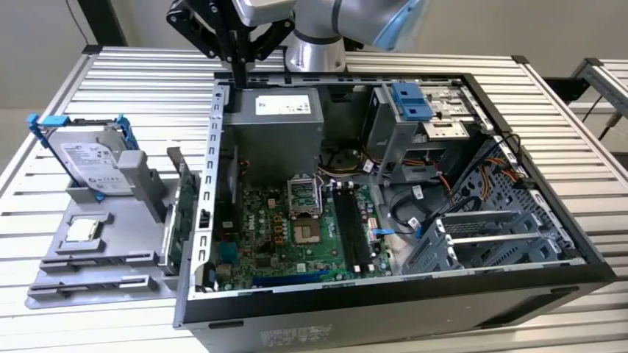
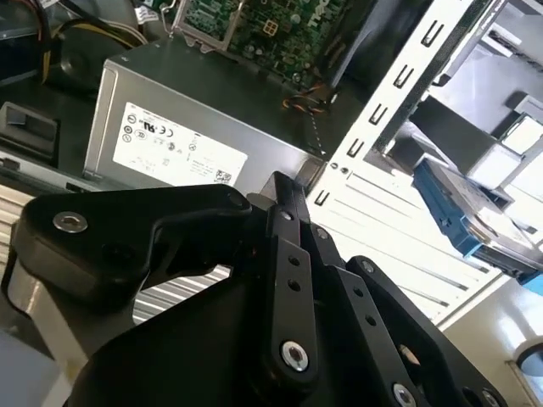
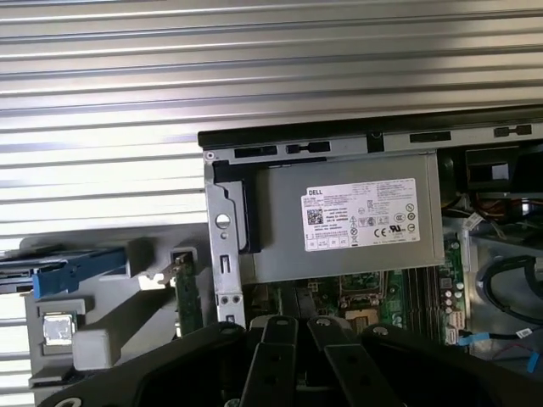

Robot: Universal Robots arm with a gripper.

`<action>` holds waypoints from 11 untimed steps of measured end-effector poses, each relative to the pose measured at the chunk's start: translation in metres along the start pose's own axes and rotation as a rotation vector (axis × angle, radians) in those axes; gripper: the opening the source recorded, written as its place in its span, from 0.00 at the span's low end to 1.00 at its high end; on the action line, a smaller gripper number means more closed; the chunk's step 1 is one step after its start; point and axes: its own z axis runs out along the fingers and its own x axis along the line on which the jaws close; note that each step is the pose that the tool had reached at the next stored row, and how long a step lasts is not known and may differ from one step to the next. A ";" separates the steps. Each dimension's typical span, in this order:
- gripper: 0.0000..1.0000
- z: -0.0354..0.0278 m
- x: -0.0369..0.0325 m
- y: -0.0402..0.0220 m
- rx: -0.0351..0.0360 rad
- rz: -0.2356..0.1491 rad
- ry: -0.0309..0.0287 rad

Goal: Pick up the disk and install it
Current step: 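Reach for the disk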

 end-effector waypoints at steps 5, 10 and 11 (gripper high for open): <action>0.00 -0.0003 0.0123 -0.0004 0.0000 0.000 0.0000; 0.00 -0.0006 0.0291 -0.0011 0.0000 0.000 0.0000; 0.00 -0.0006 0.0320 -0.0011 0.0000 0.000 0.0000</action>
